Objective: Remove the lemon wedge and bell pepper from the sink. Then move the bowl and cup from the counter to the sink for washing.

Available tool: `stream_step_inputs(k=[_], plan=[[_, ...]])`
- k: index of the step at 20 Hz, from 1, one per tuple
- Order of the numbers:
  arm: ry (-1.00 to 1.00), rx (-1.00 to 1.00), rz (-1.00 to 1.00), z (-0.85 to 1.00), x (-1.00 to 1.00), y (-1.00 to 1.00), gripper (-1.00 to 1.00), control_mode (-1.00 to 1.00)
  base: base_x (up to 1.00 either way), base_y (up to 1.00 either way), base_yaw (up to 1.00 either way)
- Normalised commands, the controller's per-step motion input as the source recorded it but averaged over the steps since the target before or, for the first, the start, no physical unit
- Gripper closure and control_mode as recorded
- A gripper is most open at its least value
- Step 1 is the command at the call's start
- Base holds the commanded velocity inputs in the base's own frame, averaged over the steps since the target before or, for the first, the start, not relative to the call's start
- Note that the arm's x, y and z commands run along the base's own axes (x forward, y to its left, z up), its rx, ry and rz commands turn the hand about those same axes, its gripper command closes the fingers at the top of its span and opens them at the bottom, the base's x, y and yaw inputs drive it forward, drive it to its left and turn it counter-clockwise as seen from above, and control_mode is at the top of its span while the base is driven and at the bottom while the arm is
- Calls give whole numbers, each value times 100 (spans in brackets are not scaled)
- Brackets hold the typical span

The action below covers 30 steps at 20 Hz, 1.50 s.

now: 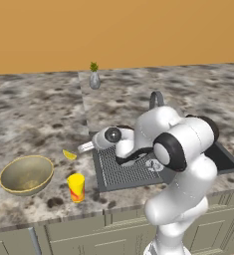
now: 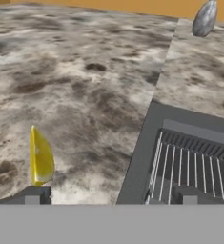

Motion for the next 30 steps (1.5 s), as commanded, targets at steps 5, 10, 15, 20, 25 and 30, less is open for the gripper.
stream_step_inputs(k=[5,10,15,20,25,30], plan=[[13,0,-6,40,0,-14,-100,-100,0,0,0],[12,0,-7,42,2,-9,-100,-100,0,0,0],[16,-2,-5,48,6,-2,-100,-100,0,0,0],[14,-7,-3,54,10,0,-100,-100,0,0,0],[17,-9,0,56,13,-1,-100,-100,0,0,0],[17,-11,0,48,5,-3,-100,-100,0,0,0]])
